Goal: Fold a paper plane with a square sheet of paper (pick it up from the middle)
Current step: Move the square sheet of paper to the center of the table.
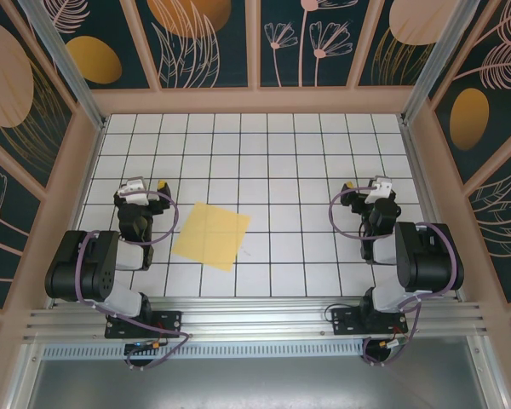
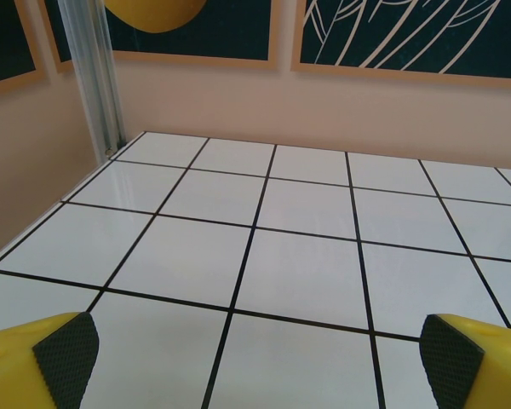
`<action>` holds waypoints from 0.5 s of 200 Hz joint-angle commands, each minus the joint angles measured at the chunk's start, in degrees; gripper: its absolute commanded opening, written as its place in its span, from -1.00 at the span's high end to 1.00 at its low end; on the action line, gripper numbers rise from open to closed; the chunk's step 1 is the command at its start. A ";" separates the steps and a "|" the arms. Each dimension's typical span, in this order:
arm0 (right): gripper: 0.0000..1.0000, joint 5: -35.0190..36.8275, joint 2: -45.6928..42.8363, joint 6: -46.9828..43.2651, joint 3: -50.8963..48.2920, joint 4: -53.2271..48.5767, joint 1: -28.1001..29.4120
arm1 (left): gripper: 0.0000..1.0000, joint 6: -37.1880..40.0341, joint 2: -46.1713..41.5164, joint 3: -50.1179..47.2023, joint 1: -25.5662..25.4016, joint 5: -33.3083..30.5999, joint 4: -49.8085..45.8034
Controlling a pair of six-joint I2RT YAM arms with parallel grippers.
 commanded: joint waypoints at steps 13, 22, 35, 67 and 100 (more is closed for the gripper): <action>-0.98 -1.33 0.08 0.48 -0.16 2.96 0.11 | -0.97 0.75 -0.34 0.52 0.48 0.63 0.70; -0.98 -1.38 0.04 0.54 -0.18 3.07 0.20 | -0.97 0.74 -0.37 0.56 0.43 0.58 0.66; -0.98 -1.40 0.06 0.48 -0.20 3.04 0.15 | -0.97 0.74 -0.30 0.64 0.45 0.67 0.54; -0.98 -1.38 0.02 0.58 -0.20 3.03 0.07 | -0.97 0.71 -0.32 0.58 0.36 0.63 0.62; -0.98 -4.44 -0.20 -0.19 -0.58 3.58 -0.20 | -0.97 0.80 -0.40 0.49 0.47 0.70 0.79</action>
